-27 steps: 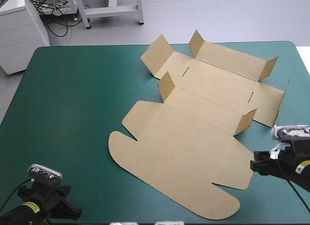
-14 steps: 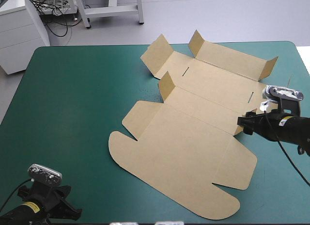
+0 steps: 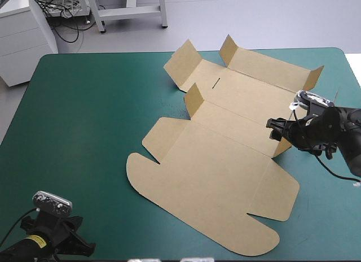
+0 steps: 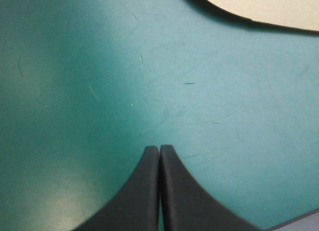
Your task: Fold the box
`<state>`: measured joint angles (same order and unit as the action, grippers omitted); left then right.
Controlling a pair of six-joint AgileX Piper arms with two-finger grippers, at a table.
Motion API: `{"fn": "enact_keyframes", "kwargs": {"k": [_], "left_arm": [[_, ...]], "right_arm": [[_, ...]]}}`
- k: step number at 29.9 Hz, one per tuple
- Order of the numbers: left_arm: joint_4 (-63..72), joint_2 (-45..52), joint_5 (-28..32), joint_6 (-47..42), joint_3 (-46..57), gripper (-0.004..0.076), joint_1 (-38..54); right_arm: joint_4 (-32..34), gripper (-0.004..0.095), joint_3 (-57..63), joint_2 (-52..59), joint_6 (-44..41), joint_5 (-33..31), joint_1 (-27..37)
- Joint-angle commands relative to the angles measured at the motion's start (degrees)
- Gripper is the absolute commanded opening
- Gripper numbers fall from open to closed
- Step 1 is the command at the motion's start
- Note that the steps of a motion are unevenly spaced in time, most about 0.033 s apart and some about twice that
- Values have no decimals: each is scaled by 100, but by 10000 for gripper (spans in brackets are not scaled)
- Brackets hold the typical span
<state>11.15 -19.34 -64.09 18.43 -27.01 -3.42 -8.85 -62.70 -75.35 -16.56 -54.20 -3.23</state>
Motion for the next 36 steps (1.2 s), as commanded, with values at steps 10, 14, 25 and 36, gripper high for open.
{"fn": "enact_keyframes", "kwargs": {"k": [10,14,25,36], "left_arm": [[104,-48,283,-43,-133,-32,-19],[104,-48,283,-43,-133,-32,-19],[104,-48,283,-43,-133,-32,-19],[104,-48,283,-43,-133,-32,-19]], "right_arm": [[320,725,-614,-532,-411,-218,477],[241,725,-614,-580,-237,-131,589],[-376,688,-614,-1069,112,233,589],[-471,376,-614,-1426,238,196,589]]}}
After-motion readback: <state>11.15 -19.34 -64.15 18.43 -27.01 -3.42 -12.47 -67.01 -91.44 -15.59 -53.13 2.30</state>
